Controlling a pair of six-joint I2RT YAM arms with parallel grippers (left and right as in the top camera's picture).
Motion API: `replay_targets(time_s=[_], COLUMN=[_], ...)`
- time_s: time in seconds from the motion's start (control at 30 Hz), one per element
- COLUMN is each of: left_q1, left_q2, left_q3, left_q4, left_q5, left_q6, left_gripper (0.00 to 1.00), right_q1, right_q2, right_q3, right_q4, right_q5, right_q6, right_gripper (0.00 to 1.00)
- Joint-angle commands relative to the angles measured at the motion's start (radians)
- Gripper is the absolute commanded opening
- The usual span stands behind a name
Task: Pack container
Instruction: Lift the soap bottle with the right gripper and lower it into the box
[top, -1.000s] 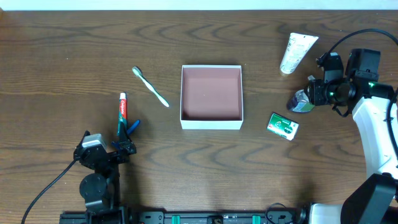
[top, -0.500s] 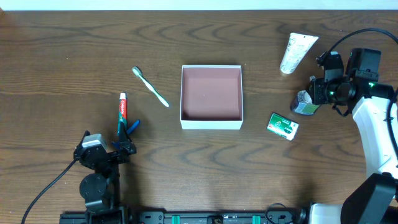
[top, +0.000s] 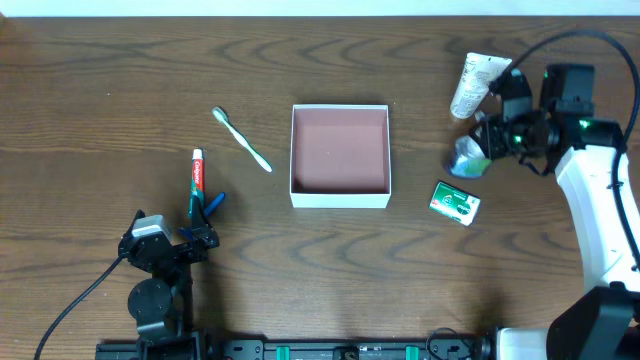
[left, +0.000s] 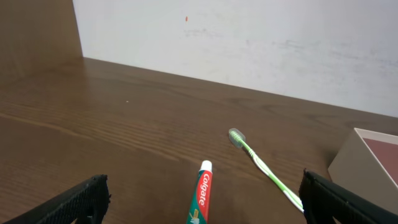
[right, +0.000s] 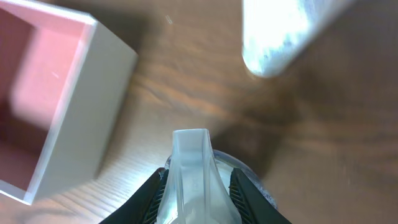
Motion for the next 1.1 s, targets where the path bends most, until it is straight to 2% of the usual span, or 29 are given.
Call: replay_targets(time_s=[0.0,0.27,0.47,0.83,1.07], left_q1=[0.006,0.006,0.006,0.006,0.006], left_q2=[-0.006,-0.006,-0.006,-0.006,-0.006], left_q3=[-0.013,-0.013,-0.013,-0.013,-0.013], left_q4=[-0.04,-0.04,-0.04,-0.04,-0.04], left_q5=[0.011,0.011,0.011,0.011,0.011], left_q6=[0.013,0.013,0.013,0.013,0.013], left_gripper=[0.98,0.98,0.98,0.98,0.98], right_q1=[0.059,0.154,0.227,0.394,0.46], right_q2=[-0.014,-0.013,-0.013,0.001,0.124], right_q3=[0.127,0.253,0.283,0.282,0.282], right_q4=[-0.013,-0.028,0.042,0.198,0.207], right_q5=[-0.011,-0.011,0.003,0.033,0.069], right_q6=[0.069,0.174,0.245,0.239,0.239], right_gripper=[0.01,0.01,0.01,0.02,0.01])
